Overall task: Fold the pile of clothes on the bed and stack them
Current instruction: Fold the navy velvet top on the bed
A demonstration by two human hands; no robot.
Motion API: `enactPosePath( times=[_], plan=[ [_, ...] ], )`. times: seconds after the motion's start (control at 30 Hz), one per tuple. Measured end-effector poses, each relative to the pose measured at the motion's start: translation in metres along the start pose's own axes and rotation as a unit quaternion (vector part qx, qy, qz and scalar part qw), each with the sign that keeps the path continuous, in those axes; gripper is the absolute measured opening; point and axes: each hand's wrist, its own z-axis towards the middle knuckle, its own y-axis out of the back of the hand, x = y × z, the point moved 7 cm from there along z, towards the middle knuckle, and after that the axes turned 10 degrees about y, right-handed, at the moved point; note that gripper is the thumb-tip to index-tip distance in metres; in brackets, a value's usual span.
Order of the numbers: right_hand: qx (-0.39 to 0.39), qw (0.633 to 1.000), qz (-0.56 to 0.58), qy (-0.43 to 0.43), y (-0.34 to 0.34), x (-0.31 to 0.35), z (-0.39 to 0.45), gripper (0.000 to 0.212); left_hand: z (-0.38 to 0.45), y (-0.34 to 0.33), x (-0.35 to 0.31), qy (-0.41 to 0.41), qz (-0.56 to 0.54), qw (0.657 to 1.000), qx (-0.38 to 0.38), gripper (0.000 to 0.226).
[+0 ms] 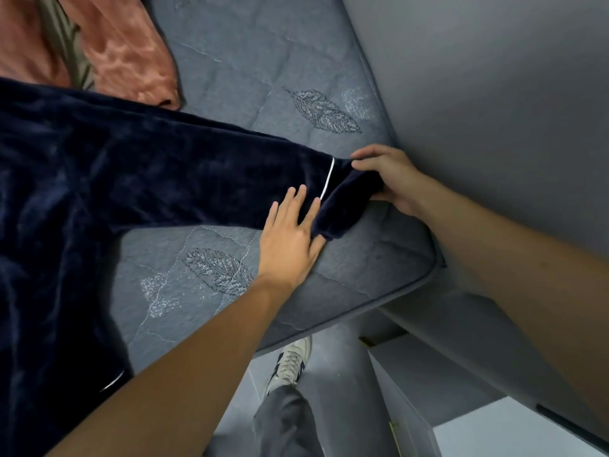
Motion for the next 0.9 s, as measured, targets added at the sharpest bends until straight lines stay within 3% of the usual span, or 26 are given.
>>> enactPosePath(
  times=[0.23, 0.37, 0.4, 0.47, 0.53, 0.63, 0.7, 0.77, 0.83, 0.9],
  plan=[
    [0.093, 0.993, 0.071, 0.018, -0.041, 0.033, -0.005, 0.018, -0.02, 0.018, 0.034, 0.073, -0.174, 0.981, -0.039, 0.057],
    [0.118, 0.976, 0.184, -0.016, -0.074, 0.052, 0.0, 0.024, -0.03, 0.027, 0.061, 0.131, -0.246, 0.958, -0.063, 0.048],
    [0.132, 0.979, 0.153, -0.003, -0.081, 0.056, 0.001, 0.025, -0.032, 0.031, 0.068, 0.148, -0.253, 0.953, -0.078, 0.048],
    [0.162, 0.985, -0.019, 0.062, -0.098, 0.065, 0.002, 0.031, -0.035, 0.037, 0.083, 0.18, -0.28, 0.938, -0.095, 0.043],
    [0.172, 0.966, -0.156, 0.115, -0.115, 0.073, 0.002, 0.03, -0.037, 0.04, 0.099, 0.223, -0.347, 0.906, -0.099, 0.034],
    [0.184, 0.936, -0.253, 0.16, -0.138, 0.084, 0.002, 0.016, -0.041, 0.043, 0.123, 0.29, -0.444, 0.841, -0.109, 0.033],
    [0.194, 0.918, -0.287, 0.195, -0.154, 0.093, 0.005, 0.012, -0.044, 0.05, 0.135, 0.31, -0.494, 0.803, -0.119, 0.011],
    [0.193, 0.901, -0.319, 0.222, -0.17, 0.099, 0.01, 0.012, -0.044, 0.061, 0.146, 0.305, -0.531, 0.779, -0.132, 0.047],
    [0.195, 0.884, -0.345, 0.246, -0.185, 0.102, 0.013, 0.014, -0.038, 0.07, 0.162, 0.318, -0.529, 0.774, -0.139, 0.059],
    [0.192, 0.867, -0.372, 0.27, -0.196, 0.104, 0.015, 0.019, -0.031, 0.078, 0.177, 0.325, -0.496, 0.792, -0.147, 0.044]
  ],
)
